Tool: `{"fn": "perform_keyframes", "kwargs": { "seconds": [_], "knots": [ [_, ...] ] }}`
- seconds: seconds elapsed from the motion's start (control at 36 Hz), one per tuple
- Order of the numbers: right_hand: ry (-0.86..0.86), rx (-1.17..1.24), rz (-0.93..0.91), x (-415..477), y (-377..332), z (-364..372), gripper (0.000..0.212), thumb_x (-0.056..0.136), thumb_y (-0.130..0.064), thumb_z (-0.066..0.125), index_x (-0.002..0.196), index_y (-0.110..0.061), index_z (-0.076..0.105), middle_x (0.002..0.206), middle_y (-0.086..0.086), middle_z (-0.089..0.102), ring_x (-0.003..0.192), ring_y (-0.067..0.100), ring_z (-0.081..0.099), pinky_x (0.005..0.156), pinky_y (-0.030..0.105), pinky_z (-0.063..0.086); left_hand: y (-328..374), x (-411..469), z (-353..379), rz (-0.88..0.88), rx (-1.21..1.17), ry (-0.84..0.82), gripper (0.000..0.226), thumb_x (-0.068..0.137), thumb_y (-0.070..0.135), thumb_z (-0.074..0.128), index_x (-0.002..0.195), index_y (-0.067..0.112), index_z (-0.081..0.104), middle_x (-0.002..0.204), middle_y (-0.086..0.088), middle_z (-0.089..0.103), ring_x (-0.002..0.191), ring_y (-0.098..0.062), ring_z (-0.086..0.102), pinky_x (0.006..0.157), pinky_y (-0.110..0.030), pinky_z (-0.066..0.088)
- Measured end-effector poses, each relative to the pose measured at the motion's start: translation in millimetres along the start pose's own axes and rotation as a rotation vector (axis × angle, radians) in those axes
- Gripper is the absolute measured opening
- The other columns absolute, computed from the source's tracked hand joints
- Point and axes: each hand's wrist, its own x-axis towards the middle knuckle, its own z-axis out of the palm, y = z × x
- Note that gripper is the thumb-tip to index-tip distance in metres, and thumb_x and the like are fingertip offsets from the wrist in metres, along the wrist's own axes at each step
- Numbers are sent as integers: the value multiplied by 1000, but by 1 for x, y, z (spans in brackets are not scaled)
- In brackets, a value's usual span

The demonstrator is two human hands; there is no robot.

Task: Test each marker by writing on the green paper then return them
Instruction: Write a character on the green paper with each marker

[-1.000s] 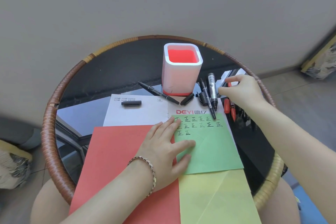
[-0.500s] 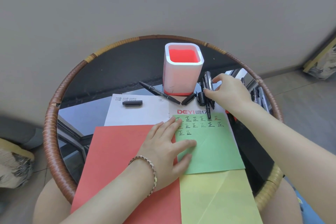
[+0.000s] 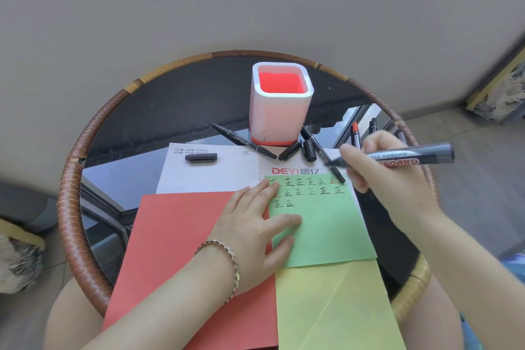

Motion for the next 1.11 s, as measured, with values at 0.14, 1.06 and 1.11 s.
{"fn": "perform_keyframes", "kwargs": {
  "seconds": [0.14,1.06,1.11],
  "knots": [
    [-70,0,-5,-19,11,10,19,76,-26,65,80,-9,57,57,0,67,56,11,65,49,19,51,0,0,0,9,1,3,30,77,41,44,99,36,64,124,-17,58,120,-33,50,101,-35,24],
    [308,-314,-63,-13,51,53,29,73,-14,66,55,-6,45,49,13,56,55,33,60,63,35,47,0,0,0,1,3,-7,33,77,40,43,98,33,68,124,-18,57,120,-35,50,98,-37,27],
    [306,-300,-67,-14,51,53,30,73,-14,67,54,-6,44,50,14,56,56,35,60,62,35,46,1,1,0,0,5,-11,33,77,40,43,99,33,68,125,-18,57,120,-34,50,98,-37,26]
  ]
}}
